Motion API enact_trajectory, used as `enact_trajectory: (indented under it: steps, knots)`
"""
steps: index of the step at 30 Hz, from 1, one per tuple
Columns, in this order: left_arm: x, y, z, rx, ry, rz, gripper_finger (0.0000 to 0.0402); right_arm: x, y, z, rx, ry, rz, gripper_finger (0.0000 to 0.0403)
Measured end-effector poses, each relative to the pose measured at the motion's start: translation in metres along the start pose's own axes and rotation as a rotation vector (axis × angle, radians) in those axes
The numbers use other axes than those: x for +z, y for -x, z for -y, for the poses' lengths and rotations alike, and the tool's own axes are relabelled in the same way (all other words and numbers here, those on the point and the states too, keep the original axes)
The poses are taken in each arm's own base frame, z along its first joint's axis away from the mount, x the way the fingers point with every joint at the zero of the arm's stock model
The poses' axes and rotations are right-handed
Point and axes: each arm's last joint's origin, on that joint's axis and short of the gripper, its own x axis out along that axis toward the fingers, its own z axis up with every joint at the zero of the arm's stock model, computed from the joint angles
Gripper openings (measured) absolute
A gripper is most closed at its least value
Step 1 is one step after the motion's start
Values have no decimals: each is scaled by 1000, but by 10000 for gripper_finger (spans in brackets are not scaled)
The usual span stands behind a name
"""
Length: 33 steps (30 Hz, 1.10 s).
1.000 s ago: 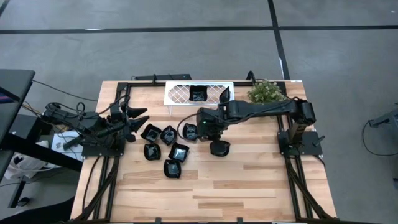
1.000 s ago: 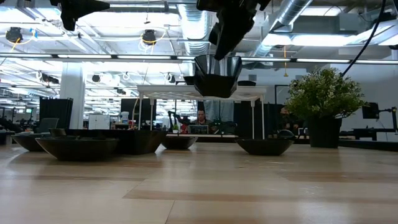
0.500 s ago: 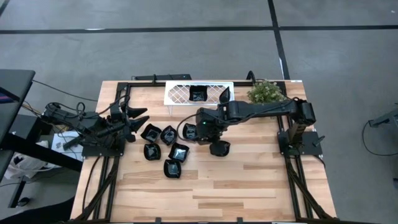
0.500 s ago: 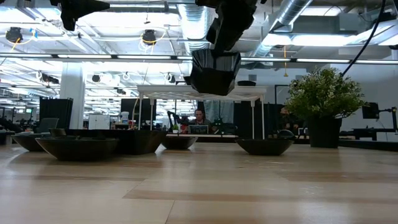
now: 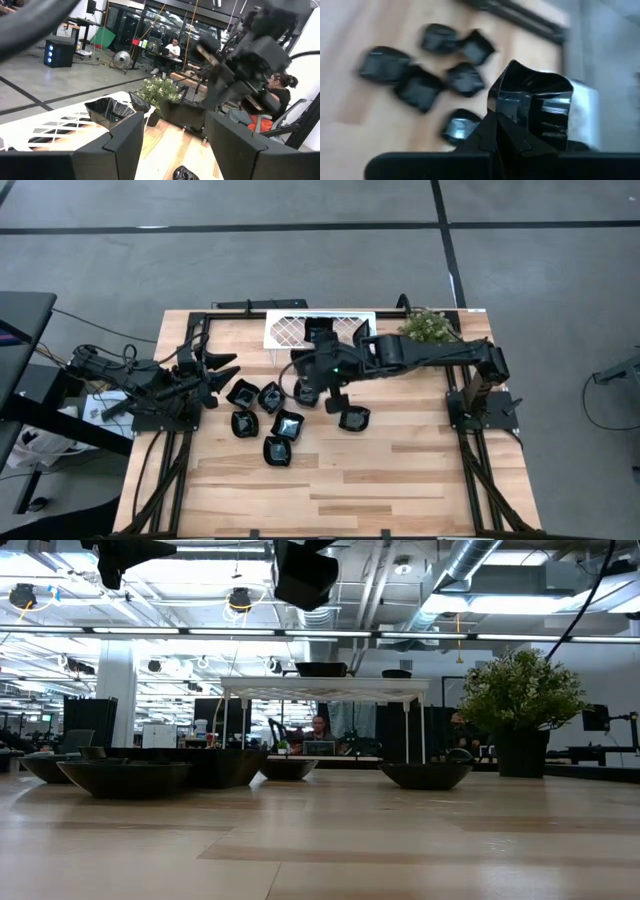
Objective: Pick & Place Mini shaped plates
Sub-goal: Stack the distorted square plate on top of the distorted square plate on the shelf
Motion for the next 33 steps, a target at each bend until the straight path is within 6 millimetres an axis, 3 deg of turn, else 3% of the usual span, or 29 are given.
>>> enact_trajectory:
  steps: [10,18,28,33]
  knots:
    - [0,0,0,0,0,0,214,-14,-8,40,-225,23,-110,0]
    - [0,0,0,0,0,0,214,-32,-12,74,-278,-49,-161,0]
    - [0,0,0,0,0,0,214,-45,-67,76,-222,-45,-257,0]
    - [0,0,0,0,0,0,214,-48,-76,73,-203,-31,-287,0]
